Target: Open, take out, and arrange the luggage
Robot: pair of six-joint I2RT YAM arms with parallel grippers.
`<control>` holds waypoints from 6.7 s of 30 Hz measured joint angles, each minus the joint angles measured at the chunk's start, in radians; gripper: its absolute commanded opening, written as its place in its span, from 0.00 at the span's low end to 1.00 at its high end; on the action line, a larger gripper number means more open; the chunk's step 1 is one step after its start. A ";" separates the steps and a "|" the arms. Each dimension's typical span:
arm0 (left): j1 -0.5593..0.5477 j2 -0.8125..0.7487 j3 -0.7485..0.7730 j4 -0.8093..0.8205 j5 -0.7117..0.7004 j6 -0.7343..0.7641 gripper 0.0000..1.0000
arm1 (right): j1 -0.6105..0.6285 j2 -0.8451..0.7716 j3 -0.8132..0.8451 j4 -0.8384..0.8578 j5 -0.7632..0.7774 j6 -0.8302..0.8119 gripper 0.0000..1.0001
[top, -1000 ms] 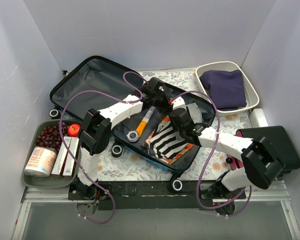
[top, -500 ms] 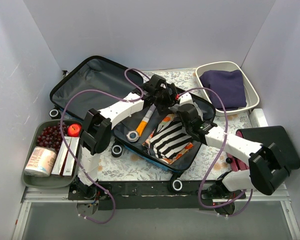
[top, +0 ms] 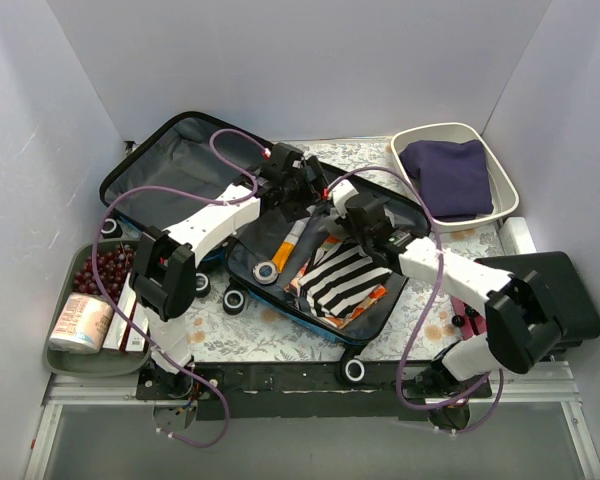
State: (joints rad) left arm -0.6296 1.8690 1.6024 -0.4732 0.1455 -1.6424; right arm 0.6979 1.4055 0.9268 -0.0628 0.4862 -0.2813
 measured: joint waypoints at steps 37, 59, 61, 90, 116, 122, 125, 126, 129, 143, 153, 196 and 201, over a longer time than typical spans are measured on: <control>0.117 -0.319 -0.177 -0.100 -0.220 0.014 0.98 | -0.136 0.113 0.053 0.745 0.488 -0.863 0.01; 0.117 -0.327 -0.307 -0.056 -0.213 0.003 0.98 | -0.292 0.363 0.105 1.212 0.623 -1.047 0.01; 0.117 -0.336 -0.334 -0.047 -0.213 0.003 0.98 | -0.292 0.421 0.106 1.268 0.633 -1.151 0.01; 0.118 -0.415 -0.475 0.031 -0.216 0.057 0.98 | -0.483 0.782 0.327 1.348 0.597 -1.140 0.01; 0.118 -0.371 -0.482 0.085 -0.182 0.057 0.98 | -0.639 0.911 0.580 1.343 0.566 -1.010 0.01; 0.118 -0.371 -0.482 0.085 -0.182 0.058 0.98 | -0.600 0.911 0.561 1.198 0.560 -0.786 0.06; 0.118 -0.371 -0.482 0.085 -0.182 0.058 0.98 | -0.583 0.907 0.550 1.021 0.523 -0.629 0.11; 0.118 -0.371 -0.482 0.085 -0.182 0.058 0.98 | -0.578 0.904 0.548 0.944 0.501 -0.570 0.13; 0.118 -0.371 -0.482 0.085 -0.182 0.058 0.98 | -0.575 0.883 0.548 0.744 0.432 -0.412 0.19; 0.118 -0.371 -0.482 0.087 -0.180 0.057 0.98 | -0.584 0.621 0.372 0.445 0.221 -0.027 0.01; 0.118 -0.371 -0.492 0.109 -0.150 0.058 0.98 | -0.550 0.483 0.203 0.618 0.242 -0.092 0.01; 0.119 -0.288 -0.359 0.015 0.003 0.167 0.98 | -0.379 0.226 0.280 0.056 -0.501 0.288 0.89; 0.119 -0.288 -0.367 -0.041 0.090 0.234 0.98 | -0.323 0.155 0.285 -0.271 -0.547 0.304 0.88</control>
State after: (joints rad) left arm -0.5102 1.5810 1.2358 -0.5144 0.2359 -1.4082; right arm 0.3744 1.5608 1.2121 -0.3336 -0.0605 0.0223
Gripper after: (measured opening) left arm 0.982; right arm 0.884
